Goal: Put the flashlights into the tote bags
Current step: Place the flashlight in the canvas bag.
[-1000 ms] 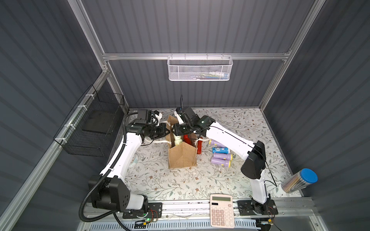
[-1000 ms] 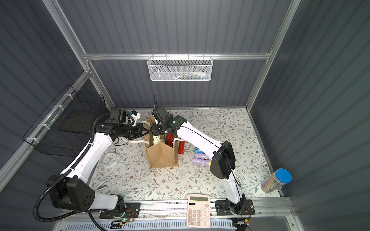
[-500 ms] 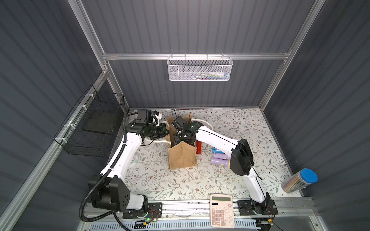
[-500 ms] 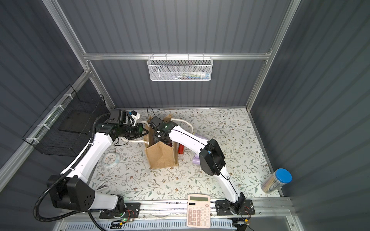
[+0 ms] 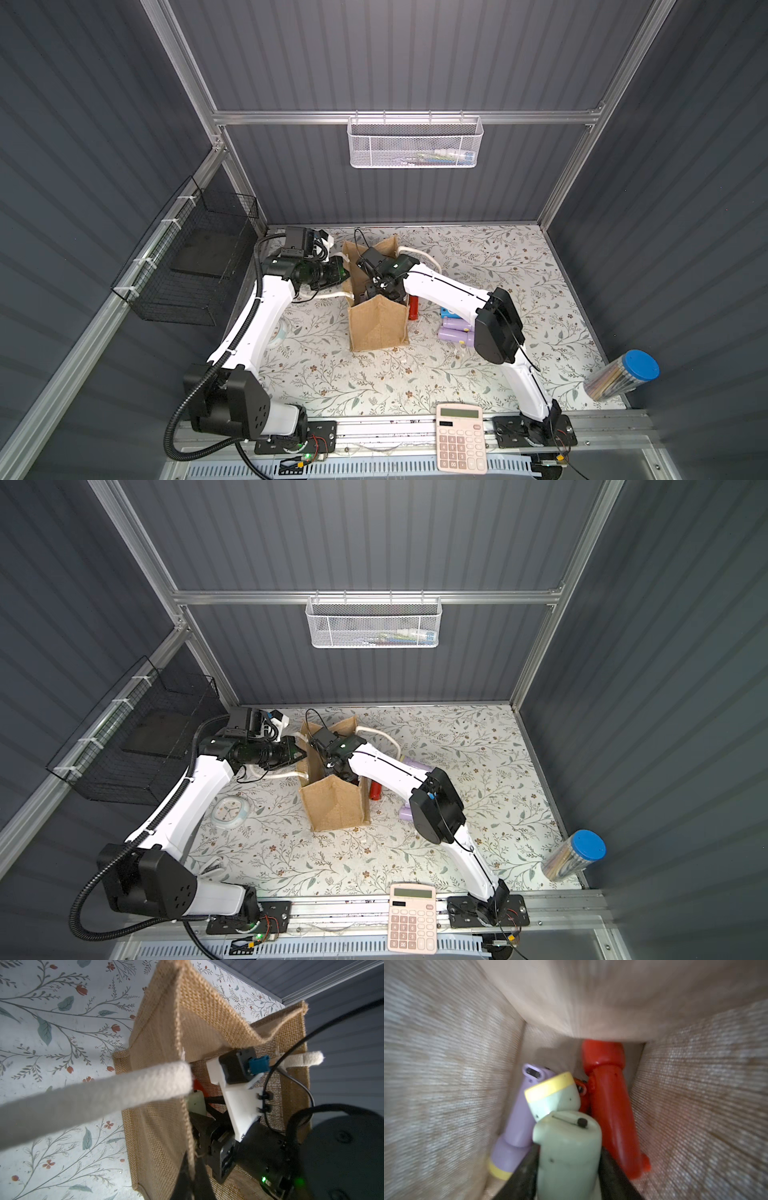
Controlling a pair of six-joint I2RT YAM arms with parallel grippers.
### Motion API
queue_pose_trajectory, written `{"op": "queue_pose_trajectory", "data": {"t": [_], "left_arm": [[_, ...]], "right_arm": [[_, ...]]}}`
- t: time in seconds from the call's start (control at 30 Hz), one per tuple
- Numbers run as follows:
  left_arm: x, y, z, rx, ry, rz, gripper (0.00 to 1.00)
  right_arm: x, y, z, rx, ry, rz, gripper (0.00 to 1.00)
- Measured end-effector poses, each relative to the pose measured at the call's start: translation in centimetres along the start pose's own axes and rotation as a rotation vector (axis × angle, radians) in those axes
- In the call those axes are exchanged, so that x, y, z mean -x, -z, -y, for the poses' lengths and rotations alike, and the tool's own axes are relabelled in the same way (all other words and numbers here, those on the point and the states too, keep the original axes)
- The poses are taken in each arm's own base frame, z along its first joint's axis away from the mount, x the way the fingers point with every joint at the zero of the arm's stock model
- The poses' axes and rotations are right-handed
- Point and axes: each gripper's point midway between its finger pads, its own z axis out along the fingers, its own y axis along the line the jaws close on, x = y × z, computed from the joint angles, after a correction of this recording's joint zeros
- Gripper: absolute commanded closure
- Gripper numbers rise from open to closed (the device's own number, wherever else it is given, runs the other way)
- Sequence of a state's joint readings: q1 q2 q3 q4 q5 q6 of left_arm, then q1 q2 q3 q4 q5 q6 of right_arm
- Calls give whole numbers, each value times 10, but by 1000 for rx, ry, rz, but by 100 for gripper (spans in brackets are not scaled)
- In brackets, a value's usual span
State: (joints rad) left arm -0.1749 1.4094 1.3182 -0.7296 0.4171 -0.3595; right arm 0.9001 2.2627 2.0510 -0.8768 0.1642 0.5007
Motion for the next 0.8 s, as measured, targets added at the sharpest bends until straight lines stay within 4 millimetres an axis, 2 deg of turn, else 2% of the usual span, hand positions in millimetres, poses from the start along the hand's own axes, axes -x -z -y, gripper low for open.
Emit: {"op": "queue_pose_trajectory", "data": {"t": [0.17,0.27,0.37,0.6,0.7,0.8], "left_arm": [[3,0,-5,25,-1,15,100],[5,1,-8,37,3,21,100],[5,1,-9,42,3,23,100],[7,0,-10,46,2,29,100],[7,0,-11,52,1,31,100],[7,1,-11,56,1,32,100]], "right_arm": [[-3,5,-4,32,35,-16,32],[1,21,-11,84,47,-3,28],[9,45,-19,151,50,24,27],[36,117,-34,363,31,134,24],[44,144,-29,433,9,181,24],[47,164,-19,479,-14,212,24]]}}
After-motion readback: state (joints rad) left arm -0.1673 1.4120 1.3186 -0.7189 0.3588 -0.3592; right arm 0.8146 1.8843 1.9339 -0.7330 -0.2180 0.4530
